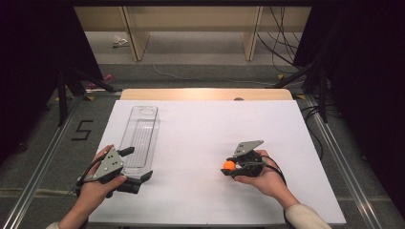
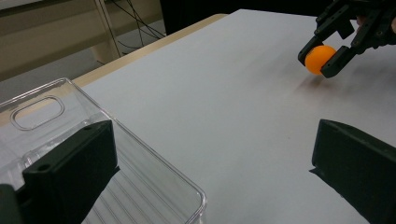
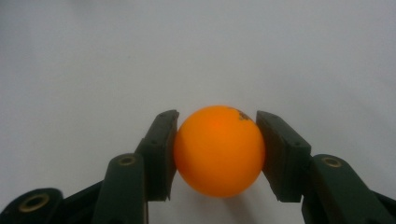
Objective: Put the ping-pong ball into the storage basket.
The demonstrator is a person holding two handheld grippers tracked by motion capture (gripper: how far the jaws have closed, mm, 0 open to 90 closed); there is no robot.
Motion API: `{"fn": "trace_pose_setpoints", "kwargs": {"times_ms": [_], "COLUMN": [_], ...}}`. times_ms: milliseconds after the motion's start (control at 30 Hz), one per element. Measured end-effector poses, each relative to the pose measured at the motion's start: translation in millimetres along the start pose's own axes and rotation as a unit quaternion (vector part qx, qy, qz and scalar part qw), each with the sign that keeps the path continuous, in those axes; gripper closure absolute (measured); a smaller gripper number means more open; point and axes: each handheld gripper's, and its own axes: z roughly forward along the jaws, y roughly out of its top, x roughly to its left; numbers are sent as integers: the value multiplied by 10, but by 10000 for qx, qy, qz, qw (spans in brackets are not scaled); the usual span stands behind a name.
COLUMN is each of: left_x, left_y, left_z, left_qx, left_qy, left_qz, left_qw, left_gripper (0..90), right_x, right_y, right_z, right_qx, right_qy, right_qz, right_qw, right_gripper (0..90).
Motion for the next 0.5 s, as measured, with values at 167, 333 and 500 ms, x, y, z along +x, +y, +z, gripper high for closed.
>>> {"fn": "trace_pose_setpoints", "kwargs": {"times_ms": [167,333,500], "left_x": [-2,-4,0], "left_y": [0,-1,0], "left_z": [0,3,1], "left_qx": [10,10,7], "left_qy": [-6,-19,-10], "left_qz": [0,-23,-10], "left_qw": [10000,10000,10000], "left_gripper": [0,0,0], "right_x": [-3,-11,-14], "right_y": [21,56,86], "right_z": [-14,-21,-6], "right_qx": [-77,-180,-203], "right_qy": [-31,-66,-50], "right_qz": [-5,-10,-11], "right_qw": [10000,9998,9998], "right_gripper": [512,513,513]}}
